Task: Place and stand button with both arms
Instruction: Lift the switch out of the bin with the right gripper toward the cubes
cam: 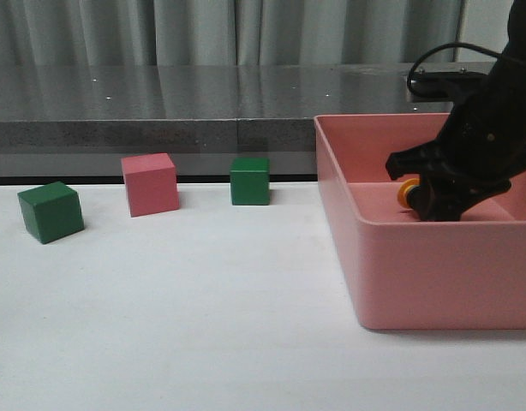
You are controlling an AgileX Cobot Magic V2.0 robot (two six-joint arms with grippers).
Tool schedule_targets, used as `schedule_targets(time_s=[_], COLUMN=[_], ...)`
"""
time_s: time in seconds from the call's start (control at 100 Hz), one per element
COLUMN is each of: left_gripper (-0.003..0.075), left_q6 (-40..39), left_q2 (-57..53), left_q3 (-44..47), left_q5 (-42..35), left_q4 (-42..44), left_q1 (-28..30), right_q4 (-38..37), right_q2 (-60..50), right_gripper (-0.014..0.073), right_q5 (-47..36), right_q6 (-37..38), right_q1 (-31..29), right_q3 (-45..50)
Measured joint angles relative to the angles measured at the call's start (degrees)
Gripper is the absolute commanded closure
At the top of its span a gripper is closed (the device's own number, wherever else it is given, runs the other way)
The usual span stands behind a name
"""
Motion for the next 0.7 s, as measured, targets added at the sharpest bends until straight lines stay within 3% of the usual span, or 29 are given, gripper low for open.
schedule_targets(time_s=[0.17, 0.31, 0.47, 0.7], left_gripper=[0.0739, 0.0739, 0.0740, 0.0739], left_q6=[0.00, 0.00, 0.00, 0.00], left_q2=[0.00, 0.00, 0.00, 0.00], left_q3=[0.00, 0.00, 0.00, 0.00], left_q5=[0.00, 0.00, 0.00, 0.00], left_q4=[0.00, 0.00, 0.00, 0.00], left_q1=[0.00, 0.00, 0.00, 0.00], right_q4=[0.00, 0.00, 4.16, 14.56], right_q2=[-4.90, -8.61, -9.23, -5.37], right_gripper=[0.0531, 0.0531, 0.0574, 0.0624], right_q5=[10.90, 18.76, 23.33, 25.45], right_q6=[-0.54, -6.45, -20.51, -45.04], right_q1=[1.55, 5.90, 12.88, 20.27], right_q3=[-7.59, -15.38, -21.56, -23.10])
